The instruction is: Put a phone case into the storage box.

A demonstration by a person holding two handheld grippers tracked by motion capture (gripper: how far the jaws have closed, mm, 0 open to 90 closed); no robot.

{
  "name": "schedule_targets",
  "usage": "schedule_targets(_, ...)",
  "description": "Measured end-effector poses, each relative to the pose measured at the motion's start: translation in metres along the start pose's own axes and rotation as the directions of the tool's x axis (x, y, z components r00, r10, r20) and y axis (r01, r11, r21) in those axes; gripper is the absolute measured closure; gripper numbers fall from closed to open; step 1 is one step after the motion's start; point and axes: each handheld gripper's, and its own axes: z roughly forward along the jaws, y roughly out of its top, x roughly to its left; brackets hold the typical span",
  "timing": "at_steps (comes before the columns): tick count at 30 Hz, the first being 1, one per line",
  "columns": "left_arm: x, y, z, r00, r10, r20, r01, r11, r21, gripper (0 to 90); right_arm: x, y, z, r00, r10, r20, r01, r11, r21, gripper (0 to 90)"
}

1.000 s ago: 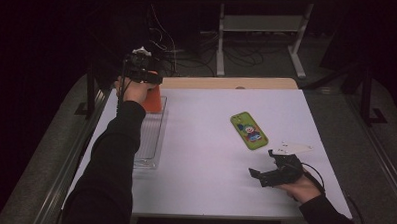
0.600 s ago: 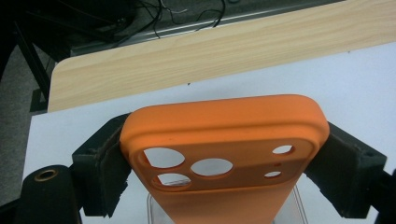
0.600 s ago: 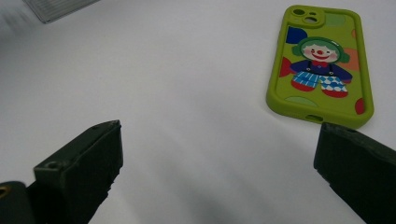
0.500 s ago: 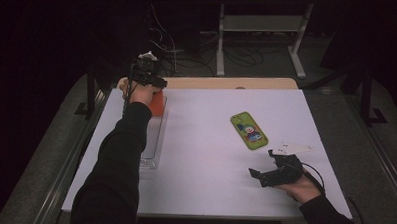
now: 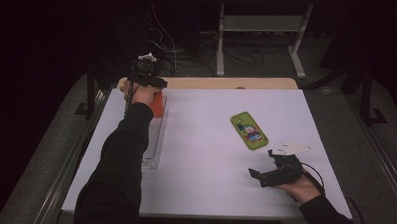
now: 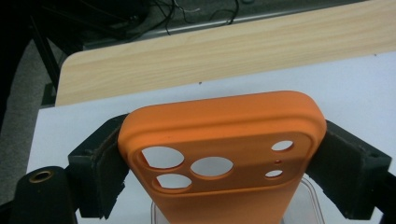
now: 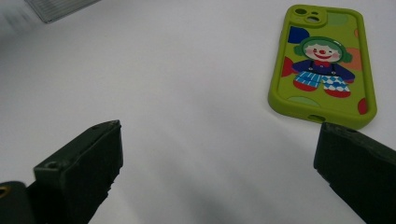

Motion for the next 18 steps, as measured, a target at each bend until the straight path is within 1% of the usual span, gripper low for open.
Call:
schedule_targets(4,-0.0014,-0.0007,0.0014,0.9999,0.016,-0.003,-0.016,0.9998,-0.011,12.8,0.0002,0.0000,-0.0001,1.0000,0.001,-0.004,-0.001,1.000,-0.003,0.6)
schedule_targets(12,0.0007,-0.0013,0.0031,1.0000,0.000,-0.002,0.000,0.9998,-0.022,10.6,0.0001,0.0000,0.0003,1.0000,0.004,-0.007,-0.004,1.000,-0.004,0.6)
schedule_targets(17,0.0020,-0.0016,0.0035,1.0000,-0.006,0.004,0.006,0.9998,-0.019,5.5,0.0004,0.0000,0.0001,1.0000,0.004,-0.007,-0.004,1.000,-0.001,0.6)
schedule_targets(18,0.0026,-0.0018,0.0037,0.9999,-0.009,0.006,0.009,0.9998,-0.017,3.1,0.0004,0.0000,0.0002,1.0000,0.003,-0.007,-0.003,1.000,-0.001,0.6)
